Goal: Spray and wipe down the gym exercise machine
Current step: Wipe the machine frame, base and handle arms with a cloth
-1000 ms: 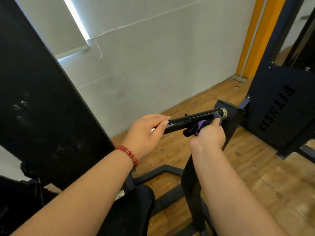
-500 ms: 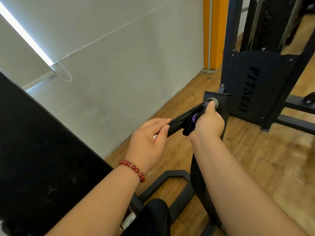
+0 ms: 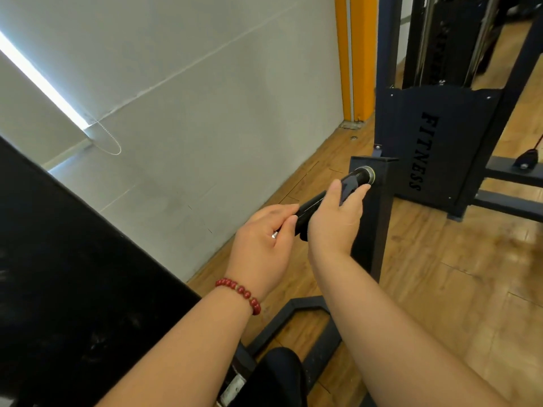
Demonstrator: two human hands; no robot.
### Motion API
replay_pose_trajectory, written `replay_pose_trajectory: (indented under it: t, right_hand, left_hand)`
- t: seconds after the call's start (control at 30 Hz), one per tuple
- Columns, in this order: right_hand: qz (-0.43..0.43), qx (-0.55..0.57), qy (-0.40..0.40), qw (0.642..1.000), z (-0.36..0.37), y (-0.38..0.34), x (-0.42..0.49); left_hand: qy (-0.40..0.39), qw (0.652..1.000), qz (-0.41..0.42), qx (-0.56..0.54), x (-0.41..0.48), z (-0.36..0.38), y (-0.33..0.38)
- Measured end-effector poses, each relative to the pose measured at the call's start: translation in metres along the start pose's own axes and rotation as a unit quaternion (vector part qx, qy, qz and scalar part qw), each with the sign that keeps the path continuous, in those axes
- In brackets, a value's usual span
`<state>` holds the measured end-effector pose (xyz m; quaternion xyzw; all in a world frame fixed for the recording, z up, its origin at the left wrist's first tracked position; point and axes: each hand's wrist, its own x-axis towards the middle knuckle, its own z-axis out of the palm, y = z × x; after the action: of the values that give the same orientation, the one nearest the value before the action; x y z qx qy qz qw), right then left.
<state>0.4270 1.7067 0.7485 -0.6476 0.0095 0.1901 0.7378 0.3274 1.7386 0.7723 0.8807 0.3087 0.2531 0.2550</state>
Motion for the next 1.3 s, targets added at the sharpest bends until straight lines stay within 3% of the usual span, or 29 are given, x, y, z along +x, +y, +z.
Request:
replay_pose_trajectory:
  t: [0.07, 0.13, 0.33, 0.47, 0.67, 0.9, 1.03, 1.2, 1.3]
  right_hand:
    - [0.002, 0.032, 0.044, 0.999, -0.003, 0.002, 0.012]
    - [0.065, 0.094, 0.064, 0.991, -0.004, -0.003, 0.027]
    - [0.108, 0.127, -0.008, 0.986, -0.003, 0.008, -0.018]
    - [0.177, 0.212, 0.019, 0.961, -0.007, -0.013, 0.000]
    - [0.103, 0.150, -0.052, 0.982, -0.001, 0.014, -0.059]
    - [0.084, 0.185, -0.056, 0.977, -0.003, 0.009, -0.049]
    - [0.104, 0.210, -0.111, 0.966, -0.004, 0.022, -0.077]
    - [0.184, 0.305, -0.057, 0.933, -0.005, 0.008, -0.049]
    - [0.194, 0.289, -0.099, 0.932, 0.001, 0.016, -0.066]
  left_hand:
    - [-0.003, 1.000, -0.007, -0.003, -0.001, 0.000, 0.000]
    - [-0.003, 1.000, -0.012, -0.009, -0.001, 0.000, 0.001]
    - [-0.005, 1.000, -0.015, -0.020, 0.000, 0.001, -0.001]
    - [-0.008, 1.000, -0.018, -0.017, -0.001, 0.001, -0.002]
    - [-0.013, 1.000, -0.009, -0.016, 0.000, 0.000, -0.003]
    - [-0.043, 0.999, -0.015, -0.018, -0.001, -0.005, -0.001]
    - [-0.071, 0.997, -0.006, -0.027, 0.000, -0.010, -0.002]
    - [-0.106, 0.993, 0.001, -0.043, -0.001, -0.016, -0.005]
    - [-0.111, 0.992, 0.000, -0.053, 0.000, -0.016, -0.005]
